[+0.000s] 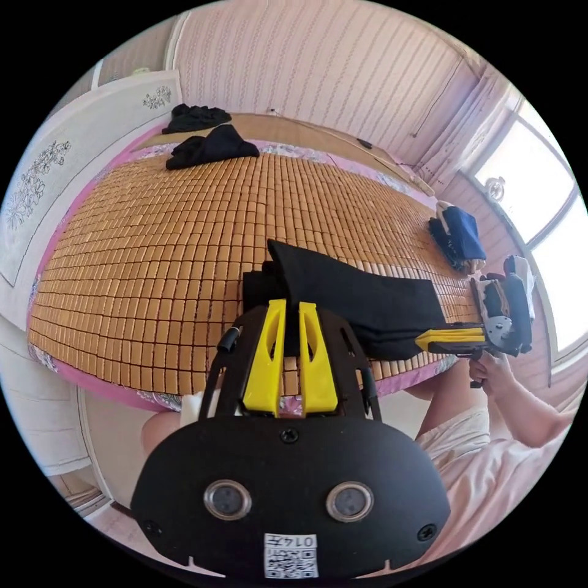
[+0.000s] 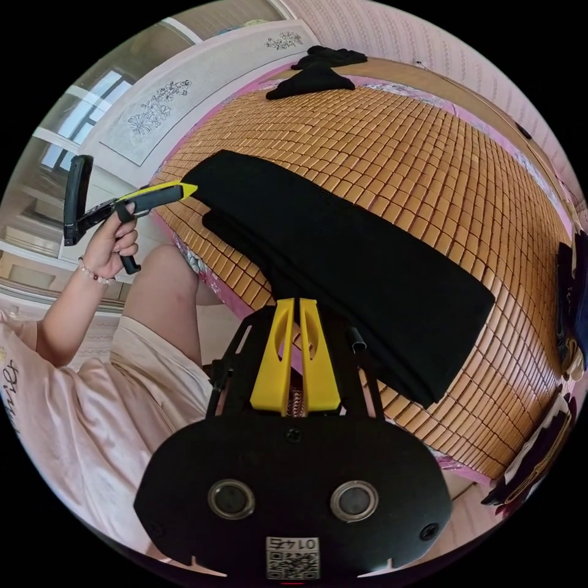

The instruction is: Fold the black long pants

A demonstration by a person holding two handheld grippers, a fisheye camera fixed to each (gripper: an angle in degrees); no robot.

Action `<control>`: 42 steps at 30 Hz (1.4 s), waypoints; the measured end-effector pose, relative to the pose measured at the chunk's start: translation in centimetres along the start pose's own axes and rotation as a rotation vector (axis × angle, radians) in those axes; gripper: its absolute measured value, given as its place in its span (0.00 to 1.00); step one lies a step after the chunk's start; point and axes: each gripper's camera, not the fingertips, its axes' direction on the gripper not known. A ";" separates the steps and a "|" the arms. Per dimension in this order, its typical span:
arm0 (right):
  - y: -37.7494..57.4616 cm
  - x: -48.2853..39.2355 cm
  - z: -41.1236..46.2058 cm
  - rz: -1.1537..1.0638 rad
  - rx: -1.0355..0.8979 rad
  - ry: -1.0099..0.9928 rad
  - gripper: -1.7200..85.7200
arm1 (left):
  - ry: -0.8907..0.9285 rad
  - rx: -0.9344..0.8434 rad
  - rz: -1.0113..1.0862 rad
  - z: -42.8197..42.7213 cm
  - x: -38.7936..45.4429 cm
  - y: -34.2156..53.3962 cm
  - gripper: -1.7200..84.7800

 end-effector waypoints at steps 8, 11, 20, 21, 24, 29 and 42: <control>-2.9 1.3 1.5 0.059 -0.070 0.033 0.01 | -0.045 -0.137 -0.085 6.5 -2.0 2.3 0.09; -3.6 0.5 -1.3 -0.019 -0.005 0.070 0.01 | -0.177 -0.043 -0.070 3.2 -0.7 2.7 0.09; -16.1 -1.0 0.0 -0.197 -0.143 0.233 0.01 | 0.081 -0.080 0.380 6.0 15.4 2.5 0.03; -17.0 -1.2 0.5 -0.202 -0.153 0.262 0.01 | 0.102 -0.103 0.417 7.0 16.9 2.6 0.03; -20.4 -1.9 3.1 -0.234 -0.242 0.286 0.01 | 0.039 -0.187 0.522 11.5 22.7 3.3 0.02; -24.1 -1.7 3.8 -0.303 -0.408 0.299 0.01 | -0.009 -0.297 0.593 15.6 25.3 4.7 0.01; -28.9 4.3 4.8 -0.157 -0.427 0.162 0.01 | 0.071 -0.268 0.620 16.5 25.6 6.9 0.01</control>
